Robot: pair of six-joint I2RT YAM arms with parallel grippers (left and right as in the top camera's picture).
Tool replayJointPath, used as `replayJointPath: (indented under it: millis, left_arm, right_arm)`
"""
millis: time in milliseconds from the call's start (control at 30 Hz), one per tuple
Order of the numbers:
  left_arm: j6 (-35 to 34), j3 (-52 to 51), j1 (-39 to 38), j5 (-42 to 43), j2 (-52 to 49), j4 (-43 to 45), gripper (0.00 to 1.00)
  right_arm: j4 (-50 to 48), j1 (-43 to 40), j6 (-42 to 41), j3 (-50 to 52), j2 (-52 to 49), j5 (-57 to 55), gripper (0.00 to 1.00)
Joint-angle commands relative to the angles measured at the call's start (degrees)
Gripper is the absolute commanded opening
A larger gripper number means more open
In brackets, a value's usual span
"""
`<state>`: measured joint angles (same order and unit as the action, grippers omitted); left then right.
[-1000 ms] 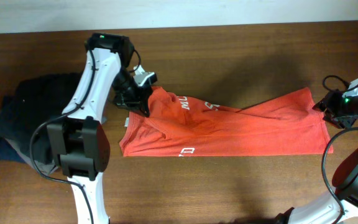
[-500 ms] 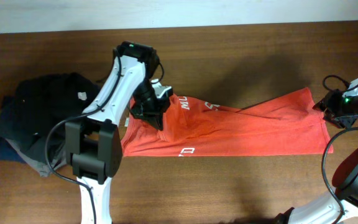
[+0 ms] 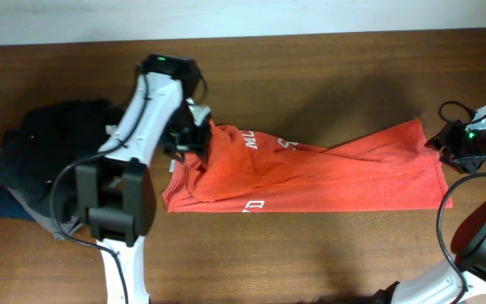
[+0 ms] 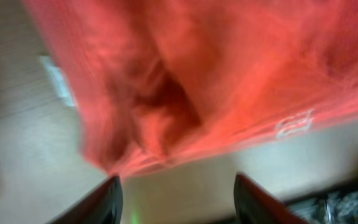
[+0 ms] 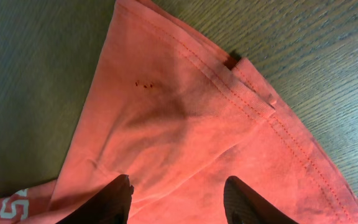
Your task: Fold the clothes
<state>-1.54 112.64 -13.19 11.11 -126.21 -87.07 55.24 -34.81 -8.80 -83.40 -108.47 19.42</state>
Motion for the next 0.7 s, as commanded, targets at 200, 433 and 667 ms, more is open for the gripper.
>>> replayJointPath:
  millis: [200,433,667]
  left_arm:
    - [4.87,-0.28,3.74,11.72,-1.18,22.99,0.59]
    - [6.82,-0.28,3.67,15.32,-6.40,21.79,0.55]
    - [7.87,-0.28,3.65,16.26,-8.83,21.84,0.35]
  right_arm:
    - [-0.39,0.31,-0.02,-0.31,2.03,0.52,0.53]
    - [-0.37,0.31,-0.04,-0.31,2.03,0.52,0.53]
    - [-0.39,0.31,-0.04,-0.31,2.03,0.52,0.53]
